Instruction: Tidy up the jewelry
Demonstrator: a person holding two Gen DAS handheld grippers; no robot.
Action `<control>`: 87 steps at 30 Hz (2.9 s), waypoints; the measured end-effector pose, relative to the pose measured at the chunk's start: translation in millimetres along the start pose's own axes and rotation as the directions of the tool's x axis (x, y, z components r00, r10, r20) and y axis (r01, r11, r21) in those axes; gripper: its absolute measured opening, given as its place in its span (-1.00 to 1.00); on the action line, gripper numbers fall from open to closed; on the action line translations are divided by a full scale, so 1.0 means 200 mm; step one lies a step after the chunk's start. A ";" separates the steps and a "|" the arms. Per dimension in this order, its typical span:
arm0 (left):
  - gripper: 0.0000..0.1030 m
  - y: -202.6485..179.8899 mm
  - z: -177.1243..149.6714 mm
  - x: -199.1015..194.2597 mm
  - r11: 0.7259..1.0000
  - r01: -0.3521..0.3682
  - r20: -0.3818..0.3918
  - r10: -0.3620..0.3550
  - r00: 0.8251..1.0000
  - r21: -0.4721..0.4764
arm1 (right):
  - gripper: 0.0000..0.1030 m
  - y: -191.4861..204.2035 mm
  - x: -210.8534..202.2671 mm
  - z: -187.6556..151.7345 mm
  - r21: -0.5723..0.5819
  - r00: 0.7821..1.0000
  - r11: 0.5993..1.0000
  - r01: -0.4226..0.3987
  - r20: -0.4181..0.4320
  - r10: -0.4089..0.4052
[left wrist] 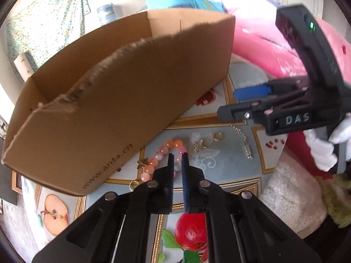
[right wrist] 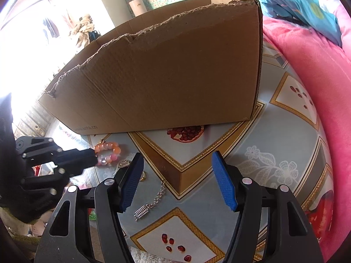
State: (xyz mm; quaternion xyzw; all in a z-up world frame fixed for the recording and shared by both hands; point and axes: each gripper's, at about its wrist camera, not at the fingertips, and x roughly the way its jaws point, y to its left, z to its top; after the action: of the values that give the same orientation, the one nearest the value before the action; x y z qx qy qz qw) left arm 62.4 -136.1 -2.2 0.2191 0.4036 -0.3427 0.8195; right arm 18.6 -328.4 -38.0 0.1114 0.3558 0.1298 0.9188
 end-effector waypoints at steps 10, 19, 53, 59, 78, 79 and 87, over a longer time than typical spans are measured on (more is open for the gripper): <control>-0.57 -0.02 0.00 0.09 1.000 0.002 -0.035 0.000 0.999 0.031 | 0.18 0.02 0.01 0.01 -0.007 1.000 1.000 0.006 -0.002 -0.006; -0.82 -0.03 0.00 0.07 0.999 0.005 0.005 -0.005 1.000 0.054 | 0.18 0.04 0.02 0.00 -0.004 1.000 1.000 0.005 0.001 -0.005; -0.54 0.49 -0.34 -0.31 0.883 -0.028 0.126 0.099 0.987 -0.469 | 0.19 0.10 0.04 0.00 0.001 0.999 0.999 0.050 0.011 -0.050; -0.39 0.46 -0.35 -0.30 0.885 0.015 0.159 0.067 0.985 -0.466 | 0.20 0.08 0.06 0.03 -0.006 0.989 0.989 0.145 0.003 -0.145; -0.31 0.22 -0.30 -0.21 0.920 0.072 0.149 -0.015 0.989 -0.384 | 0.85 0.04 0.16 0.15 0.013 0.998 0.999 0.029 -0.059 -0.028; -0.31 0.22 -0.30 -0.21 0.920 0.074 0.149 -0.017 0.989 -0.385 | 0.85 0.01 0.15 0.14 0.017 0.999 1.000 0.013 -0.045 -0.012; -0.27 0.15 -0.28 -0.19 0.929 0.063 0.135 -0.014 0.991 -0.366 | 0.74 -0.06 0.05 0.10 0.108 0.997 0.991 -0.073 0.005 0.073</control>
State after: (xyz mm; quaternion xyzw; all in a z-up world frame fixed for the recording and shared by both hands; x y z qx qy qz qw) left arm 38.4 -66.2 -1.5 0.0303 0.4108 -0.2905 0.8637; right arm 41.5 -338.9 -33.4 0.1740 0.3575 0.1440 0.9062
